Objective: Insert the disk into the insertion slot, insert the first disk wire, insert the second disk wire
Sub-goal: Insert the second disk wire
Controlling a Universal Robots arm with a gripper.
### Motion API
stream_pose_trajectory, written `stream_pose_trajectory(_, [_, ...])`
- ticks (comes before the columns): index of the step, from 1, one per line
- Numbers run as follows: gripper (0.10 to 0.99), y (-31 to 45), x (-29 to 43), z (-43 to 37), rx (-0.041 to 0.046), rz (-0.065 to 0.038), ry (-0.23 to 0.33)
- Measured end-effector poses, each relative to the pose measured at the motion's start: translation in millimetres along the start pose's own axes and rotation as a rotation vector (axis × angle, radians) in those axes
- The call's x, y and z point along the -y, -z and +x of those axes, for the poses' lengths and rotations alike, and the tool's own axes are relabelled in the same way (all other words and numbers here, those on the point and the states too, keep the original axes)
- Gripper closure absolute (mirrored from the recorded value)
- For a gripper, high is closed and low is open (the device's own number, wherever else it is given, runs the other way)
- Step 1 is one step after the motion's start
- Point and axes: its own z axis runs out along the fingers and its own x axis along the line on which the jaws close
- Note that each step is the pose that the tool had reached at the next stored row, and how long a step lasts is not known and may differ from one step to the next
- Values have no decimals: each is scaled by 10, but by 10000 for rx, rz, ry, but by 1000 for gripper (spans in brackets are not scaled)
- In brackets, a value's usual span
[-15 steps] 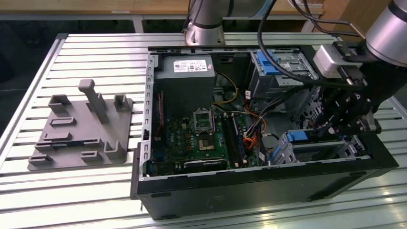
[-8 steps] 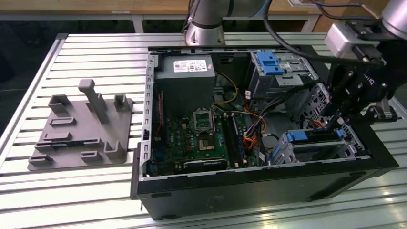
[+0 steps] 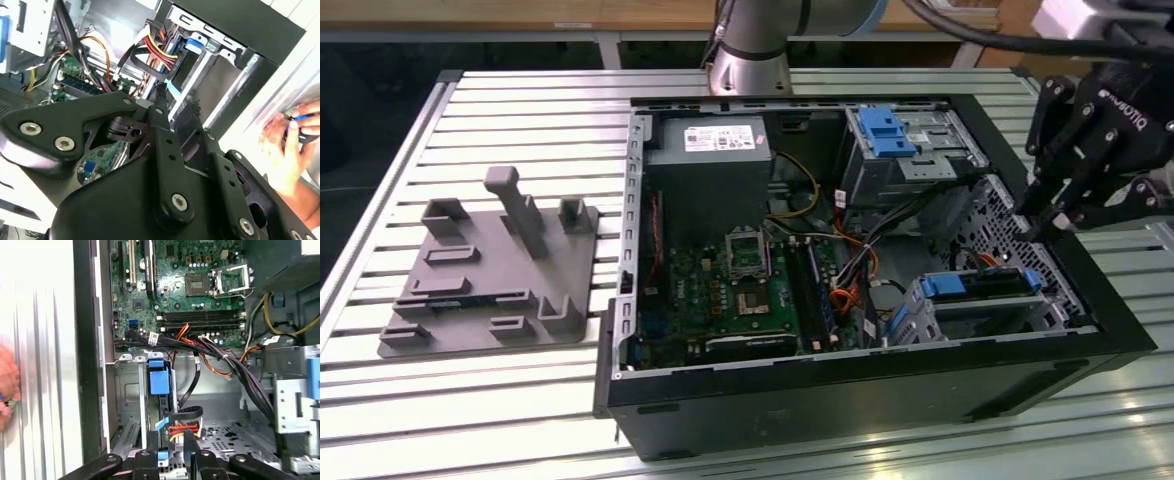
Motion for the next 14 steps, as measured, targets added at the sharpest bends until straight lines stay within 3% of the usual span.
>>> stream_pose_trajectory(3, [749, 107, -3, -15, -5, 12, -16])
stream_pose_trajectory(11, [761, 107, -3, -16, -19, 14, -18])
stream_pose_trajectory(14, [886, 107, -3, -16, -23, 14, -18])
